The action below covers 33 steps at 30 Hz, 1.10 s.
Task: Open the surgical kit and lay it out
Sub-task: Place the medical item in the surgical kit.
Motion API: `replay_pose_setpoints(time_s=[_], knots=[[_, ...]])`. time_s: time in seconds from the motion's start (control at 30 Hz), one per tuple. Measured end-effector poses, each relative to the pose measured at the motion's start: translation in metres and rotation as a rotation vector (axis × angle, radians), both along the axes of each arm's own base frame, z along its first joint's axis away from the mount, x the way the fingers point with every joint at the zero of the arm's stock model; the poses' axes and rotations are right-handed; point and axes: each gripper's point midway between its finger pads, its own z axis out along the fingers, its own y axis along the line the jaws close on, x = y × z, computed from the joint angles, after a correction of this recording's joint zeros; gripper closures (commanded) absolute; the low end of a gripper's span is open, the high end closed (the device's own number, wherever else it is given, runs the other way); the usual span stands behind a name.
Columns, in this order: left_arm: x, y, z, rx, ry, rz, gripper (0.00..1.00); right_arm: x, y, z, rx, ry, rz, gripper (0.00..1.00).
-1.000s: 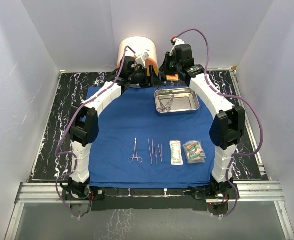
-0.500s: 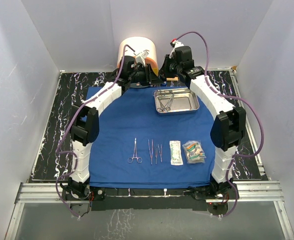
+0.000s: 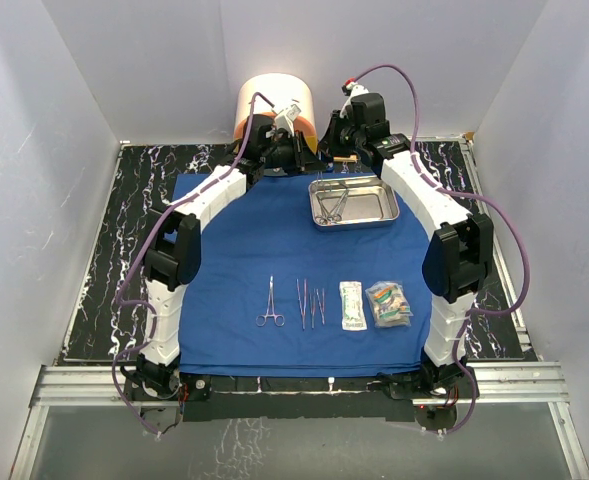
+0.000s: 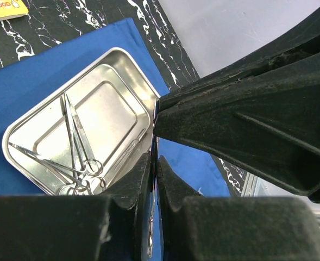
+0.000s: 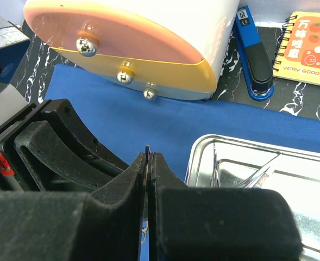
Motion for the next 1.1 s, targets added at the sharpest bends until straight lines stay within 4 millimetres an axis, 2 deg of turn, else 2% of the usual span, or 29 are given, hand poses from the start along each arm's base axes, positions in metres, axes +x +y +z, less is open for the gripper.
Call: replay_pose_setpoints(time_s=[0.07,0.1,0.23,0.33,0.43,0.57,0.7,0.87,0.97,1.1], knots=[[0.000,0.000,0.000,0.000,0.000,-0.001,0.96,0.000,0.000,0.000,0.000,0.000,0.000,1.00],[0.000,0.000,0.000,0.000,0.000,-0.001,1.00,0.000,0.000,0.000,0.000,0.000,0.000,1.00],[0.000,0.000,-0.001,-0.001,-0.001,-0.002,1.00,0.000,0.000,0.000,-0.001,-0.001,0.001,0.99],[-0.001,0.001,-0.008,0.004,0.009,-0.001,1.00,-0.001,0.001,0.000,0.001,-0.003,0.012,0.79],[-0.006,0.006,-0.026,0.022,0.051,-0.001,1.00,-0.002,-0.001,0.003,-0.002,-0.012,0.031,0.65],[-0.024,0.015,-0.049,0.047,0.121,-0.013,1.00,-0.004,-0.009,0.011,-0.022,-0.037,0.052,0.59],[-0.053,0.026,-0.051,0.049,0.163,-0.040,1.00,-0.008,-0.022,0.023,-0.062,-0.078,0.067,0.59],[-0.105,0.043,-0.026,0.011,0.165,-0.088,1.00,-0.025,-0.038,0.029,-0.097,-0.109,0.109,0.59],[-0.140,0.052,-0.018,-0.018,0.183,-0.117,1.00,-0.036,-0.046,0.019,-0.116,-0.104,0.142,0.59],[-0.186,0.061,-0.037,-0.013,0.257,-0.150,1.00,-0.051,-0.056,-0.007,-0.150,-0.072,0.171,0.59]])
